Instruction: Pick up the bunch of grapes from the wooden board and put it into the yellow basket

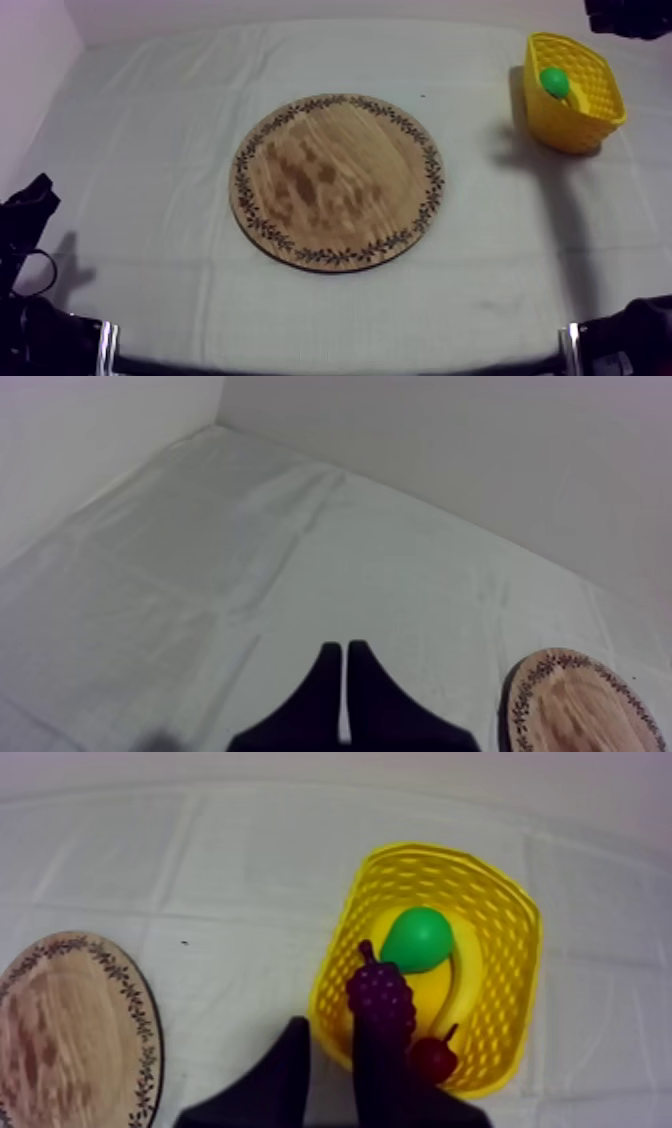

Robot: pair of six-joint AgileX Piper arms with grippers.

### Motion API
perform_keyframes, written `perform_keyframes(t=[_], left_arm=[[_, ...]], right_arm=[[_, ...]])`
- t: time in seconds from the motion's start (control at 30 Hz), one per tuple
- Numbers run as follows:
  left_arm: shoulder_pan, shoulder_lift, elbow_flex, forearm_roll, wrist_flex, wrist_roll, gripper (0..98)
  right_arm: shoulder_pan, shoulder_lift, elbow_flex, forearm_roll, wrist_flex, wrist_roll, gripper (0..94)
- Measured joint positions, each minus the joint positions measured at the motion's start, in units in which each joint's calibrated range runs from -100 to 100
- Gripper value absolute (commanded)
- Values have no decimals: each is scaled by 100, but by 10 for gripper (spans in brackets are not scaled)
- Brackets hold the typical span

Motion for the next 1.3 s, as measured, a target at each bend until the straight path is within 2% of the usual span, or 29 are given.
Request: perform_keyframes(t=[0.27, 0.53, 0.93, 1.17, 1.3], left_arm=[[0, 0, 0, 0, 0, 0, 0], [0, 0, 0, 0, 0, 0, 0], [0, 0, 0, 0, 0, 0, 0], [0, 0, 0, 0, 0, 0, 0], [0, 0, 0, 0, 0, 0, 0]], right_arm=[[-378, -2042, 1817, 201, -716, -297, 39], [-719, -4058, 3972, 320, -1515, -166, 8], [-830, -6316, 6328, 416, -1708, -363, 6], [-775, -6927, 6520, 298, -1394, -557, 4], [-833, -7165, 6594, 287, -1579, -545, 3]])
